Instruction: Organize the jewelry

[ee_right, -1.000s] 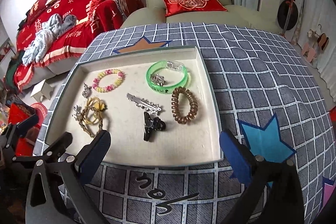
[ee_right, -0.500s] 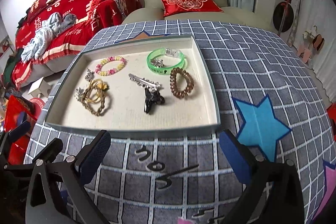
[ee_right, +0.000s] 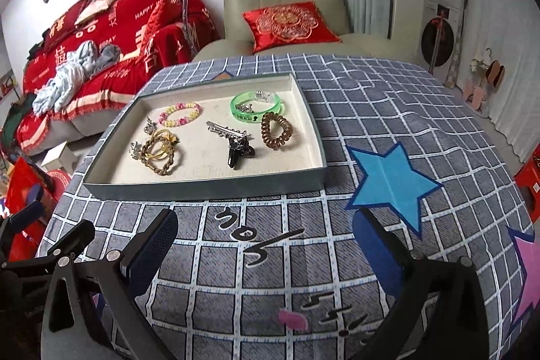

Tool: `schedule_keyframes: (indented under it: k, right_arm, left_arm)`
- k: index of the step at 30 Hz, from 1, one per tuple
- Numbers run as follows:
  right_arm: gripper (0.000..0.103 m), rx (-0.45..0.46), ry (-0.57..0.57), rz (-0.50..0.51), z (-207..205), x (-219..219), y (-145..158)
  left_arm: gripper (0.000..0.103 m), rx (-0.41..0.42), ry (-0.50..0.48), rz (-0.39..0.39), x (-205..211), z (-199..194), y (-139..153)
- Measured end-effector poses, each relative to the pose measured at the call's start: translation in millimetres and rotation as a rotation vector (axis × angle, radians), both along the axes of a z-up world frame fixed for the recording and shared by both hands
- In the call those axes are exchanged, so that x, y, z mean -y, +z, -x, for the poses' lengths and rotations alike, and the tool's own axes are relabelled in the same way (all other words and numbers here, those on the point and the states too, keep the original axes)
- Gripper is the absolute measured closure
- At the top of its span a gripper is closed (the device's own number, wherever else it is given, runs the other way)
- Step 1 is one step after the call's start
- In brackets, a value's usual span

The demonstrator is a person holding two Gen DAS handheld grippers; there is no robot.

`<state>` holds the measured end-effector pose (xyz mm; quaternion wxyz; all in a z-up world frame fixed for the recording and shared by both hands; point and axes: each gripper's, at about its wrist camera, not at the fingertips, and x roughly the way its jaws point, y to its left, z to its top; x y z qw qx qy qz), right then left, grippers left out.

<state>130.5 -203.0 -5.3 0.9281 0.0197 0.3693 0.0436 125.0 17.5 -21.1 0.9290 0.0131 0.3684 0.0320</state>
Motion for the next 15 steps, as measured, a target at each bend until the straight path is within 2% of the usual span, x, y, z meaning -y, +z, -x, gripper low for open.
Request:
schedule_keyframes:
  k: [15]
  right_arm:
    - [0.0,0.052,0.004,0.035,20.8,-5.9,10.3]
  left_arm:
    - [0.0,0.021,0.03,0.004,-2.3,18.7,5.1]
